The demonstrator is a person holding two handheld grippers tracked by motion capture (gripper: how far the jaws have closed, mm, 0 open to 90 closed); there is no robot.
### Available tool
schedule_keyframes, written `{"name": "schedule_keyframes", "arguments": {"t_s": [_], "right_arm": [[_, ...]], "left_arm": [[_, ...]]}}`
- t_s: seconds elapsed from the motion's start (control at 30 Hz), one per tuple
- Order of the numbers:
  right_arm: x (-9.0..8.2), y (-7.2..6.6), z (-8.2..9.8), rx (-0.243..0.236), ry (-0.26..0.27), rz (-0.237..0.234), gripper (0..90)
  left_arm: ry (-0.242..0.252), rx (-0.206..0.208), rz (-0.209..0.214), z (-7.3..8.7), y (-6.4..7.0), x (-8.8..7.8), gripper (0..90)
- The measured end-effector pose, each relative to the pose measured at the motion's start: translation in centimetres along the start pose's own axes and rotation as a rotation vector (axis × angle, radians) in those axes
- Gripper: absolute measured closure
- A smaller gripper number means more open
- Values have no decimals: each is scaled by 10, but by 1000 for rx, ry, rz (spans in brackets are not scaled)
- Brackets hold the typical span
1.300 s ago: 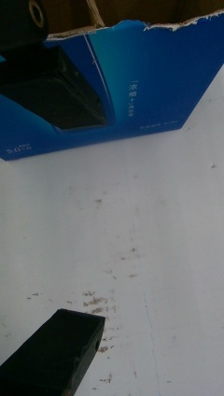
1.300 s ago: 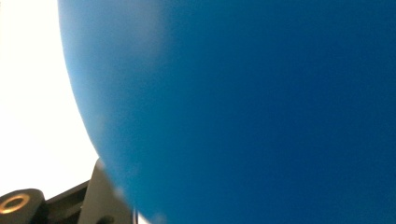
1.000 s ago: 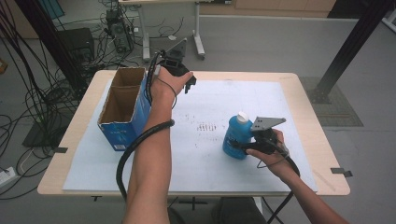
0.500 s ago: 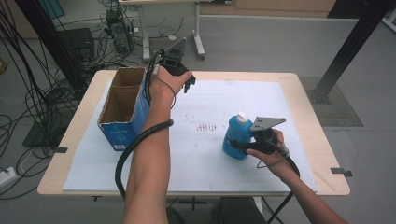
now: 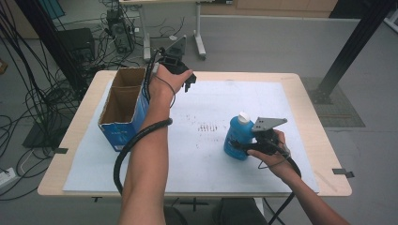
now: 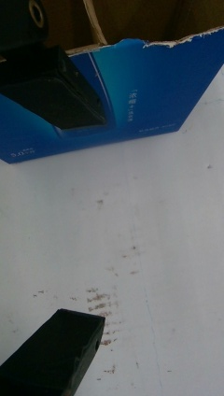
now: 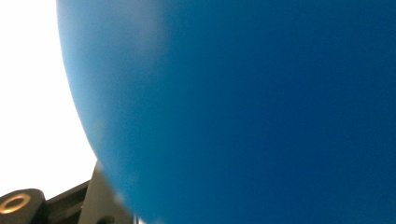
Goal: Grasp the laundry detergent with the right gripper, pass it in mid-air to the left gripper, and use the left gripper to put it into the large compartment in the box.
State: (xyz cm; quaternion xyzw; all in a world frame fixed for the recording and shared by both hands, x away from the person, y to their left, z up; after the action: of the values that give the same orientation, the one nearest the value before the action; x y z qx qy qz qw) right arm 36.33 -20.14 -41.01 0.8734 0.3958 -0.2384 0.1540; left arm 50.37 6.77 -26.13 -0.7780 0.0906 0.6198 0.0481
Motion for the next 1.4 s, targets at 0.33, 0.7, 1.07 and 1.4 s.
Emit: {"name": "schedule_keyframes", "arguments": {"t_s": [0.33, 0.7, 1.07, 1.4], "right_arm": [[0, -1, -1, 18, -10, 11, 438], [2, 1, -6, 47, -44, 10, 439], [7, 12, -34, 52, -97, -35, 439], [16, 27, -73, 53, -120, -89, 439]], "left_arm": [[-10, 42, 21, 3, 1, -4, 57], [-18, 152, 42, 6, -3, -33, 58], [-48, 340, 93, 23, -5, -50, 56], [-28, 529, 104, 25, -8, -75, 56]]}}
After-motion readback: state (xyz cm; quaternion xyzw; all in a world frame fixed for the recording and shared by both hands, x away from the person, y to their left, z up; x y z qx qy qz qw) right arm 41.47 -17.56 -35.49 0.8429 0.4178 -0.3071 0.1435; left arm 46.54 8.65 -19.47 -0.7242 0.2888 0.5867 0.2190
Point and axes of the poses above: each handheld gripper's, and its own axes: x roughly forward along the jaws, z roughly out of its underside, y roughly to its right, the point moved 3 cm from there along x, roughly forward along the jaws, and after that the axes turned 9 degrees about z, right-handed, at the moved point
